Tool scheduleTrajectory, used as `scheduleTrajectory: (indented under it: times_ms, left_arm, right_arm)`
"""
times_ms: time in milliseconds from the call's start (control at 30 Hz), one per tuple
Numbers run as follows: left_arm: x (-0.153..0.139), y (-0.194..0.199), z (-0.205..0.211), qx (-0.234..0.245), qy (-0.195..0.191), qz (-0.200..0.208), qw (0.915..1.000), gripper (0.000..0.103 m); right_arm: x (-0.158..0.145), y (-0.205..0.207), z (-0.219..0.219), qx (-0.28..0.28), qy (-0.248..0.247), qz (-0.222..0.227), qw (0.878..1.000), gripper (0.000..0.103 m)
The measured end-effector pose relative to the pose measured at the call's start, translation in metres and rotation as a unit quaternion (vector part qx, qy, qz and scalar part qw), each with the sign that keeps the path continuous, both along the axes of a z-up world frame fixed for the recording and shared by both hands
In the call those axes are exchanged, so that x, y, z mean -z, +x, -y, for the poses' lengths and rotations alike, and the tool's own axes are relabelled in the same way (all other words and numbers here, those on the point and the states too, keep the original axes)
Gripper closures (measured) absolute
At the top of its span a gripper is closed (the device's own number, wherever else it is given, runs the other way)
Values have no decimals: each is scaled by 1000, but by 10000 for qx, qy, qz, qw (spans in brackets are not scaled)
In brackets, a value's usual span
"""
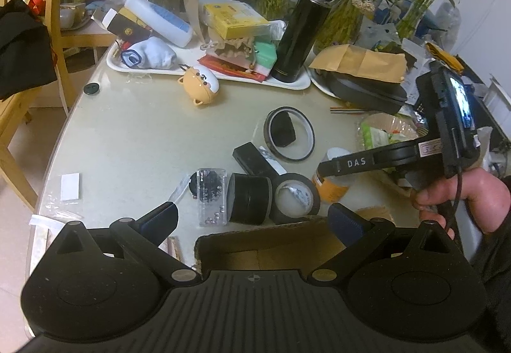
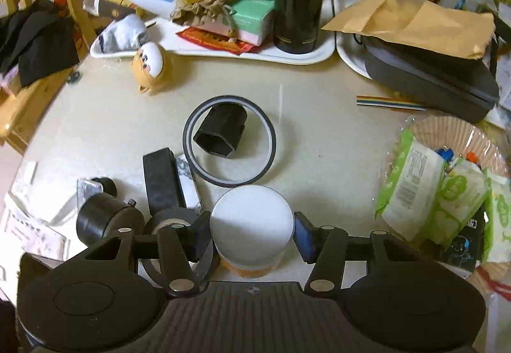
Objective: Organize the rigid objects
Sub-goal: 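Lift the white jar with the right gripper toward the cardboard box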
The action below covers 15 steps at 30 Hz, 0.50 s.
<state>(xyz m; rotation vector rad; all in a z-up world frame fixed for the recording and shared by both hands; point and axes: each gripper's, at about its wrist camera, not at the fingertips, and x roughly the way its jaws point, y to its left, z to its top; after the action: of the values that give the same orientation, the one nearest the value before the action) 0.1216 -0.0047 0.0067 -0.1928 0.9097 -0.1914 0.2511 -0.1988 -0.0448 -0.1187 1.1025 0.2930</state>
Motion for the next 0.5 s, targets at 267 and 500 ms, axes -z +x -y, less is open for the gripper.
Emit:
scheduleTrajectory:
  times_ms: [267,500]
  left_arm:
    - [-3,-2,0,-36,-97,58,9999,1]
    - [-2,-2,-2,-121,-90,67,9999,1]
  right_arm:
    - [9,1,-4,-141,-182,-186,9996,46]
    - [9,-1,-1,0,-191,-235,9995,46]
